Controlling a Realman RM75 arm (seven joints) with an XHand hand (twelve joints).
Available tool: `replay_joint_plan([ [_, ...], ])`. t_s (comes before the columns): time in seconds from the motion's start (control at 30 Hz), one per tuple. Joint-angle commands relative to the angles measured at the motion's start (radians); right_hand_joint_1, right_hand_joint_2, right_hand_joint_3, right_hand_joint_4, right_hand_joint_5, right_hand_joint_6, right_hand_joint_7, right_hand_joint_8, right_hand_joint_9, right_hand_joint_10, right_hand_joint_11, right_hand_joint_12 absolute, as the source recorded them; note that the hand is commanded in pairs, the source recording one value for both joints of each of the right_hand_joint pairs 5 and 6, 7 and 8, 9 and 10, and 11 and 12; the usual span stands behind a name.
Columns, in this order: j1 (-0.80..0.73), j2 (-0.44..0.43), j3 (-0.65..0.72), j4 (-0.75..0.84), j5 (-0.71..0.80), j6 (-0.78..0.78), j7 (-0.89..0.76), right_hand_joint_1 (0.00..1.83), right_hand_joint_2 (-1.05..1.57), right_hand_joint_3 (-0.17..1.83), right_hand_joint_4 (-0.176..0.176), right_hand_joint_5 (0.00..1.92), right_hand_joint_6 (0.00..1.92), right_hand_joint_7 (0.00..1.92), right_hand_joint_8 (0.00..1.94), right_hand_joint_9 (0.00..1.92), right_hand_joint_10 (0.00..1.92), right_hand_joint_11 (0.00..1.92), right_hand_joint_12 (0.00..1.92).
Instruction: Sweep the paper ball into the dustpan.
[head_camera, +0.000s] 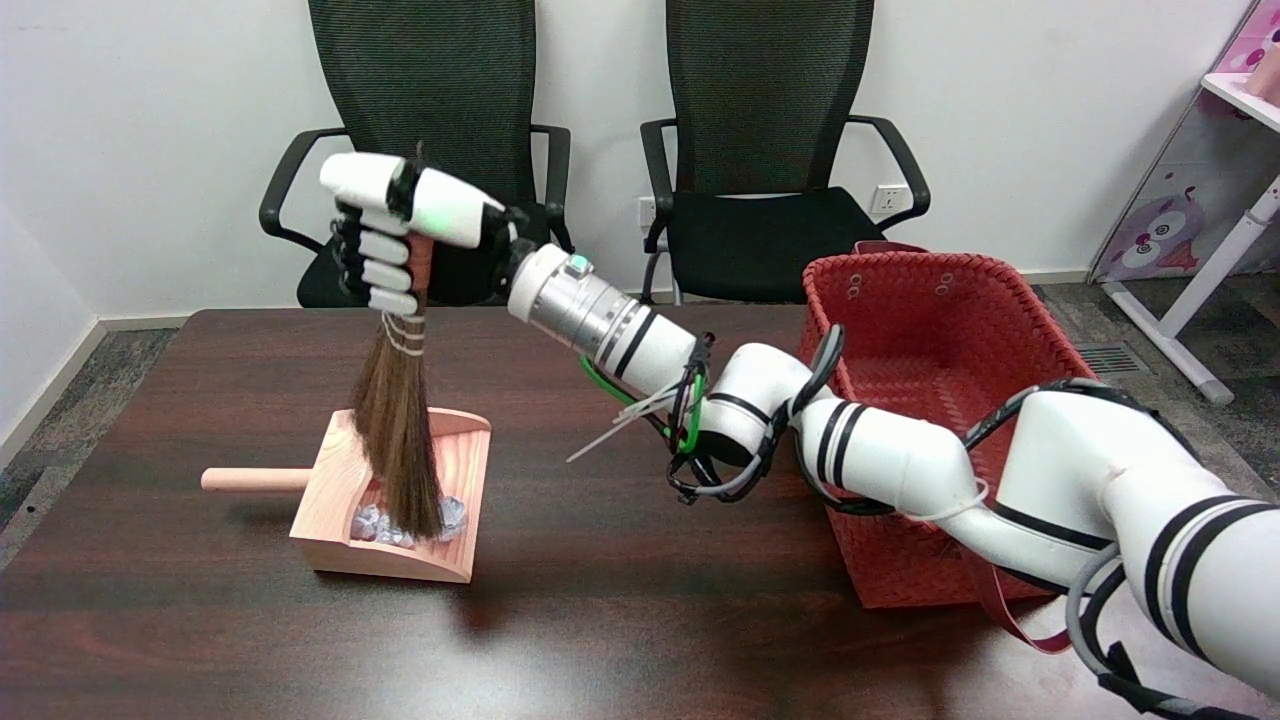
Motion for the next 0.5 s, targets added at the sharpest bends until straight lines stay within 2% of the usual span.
replay_joint_plan([
  [0.03,-0.061,0.096,0.146,-0.156,0.001,-0.053,-0.062,0.86,1.27,1.83,-0.017,1.92,1.92,1.92,1.92,1.92,1.92,1.92,1.92],
  [0.33,-0.154,0.159,0.278,-0.274,0.033,-0.003,-0.149,0.86,1.26,1.83,-0.012,1.92,1.92,1.92,1.92,1.92,1.92,1.92,1.92],
  [0.5,-0.182,0.200,0.296,-0.313,0.069,0.001,-0.152,0.86,1.29,1.83,-0.010,1.92,1.92,1.92,1.92,1.92,1.92,1.92,1.92],
])
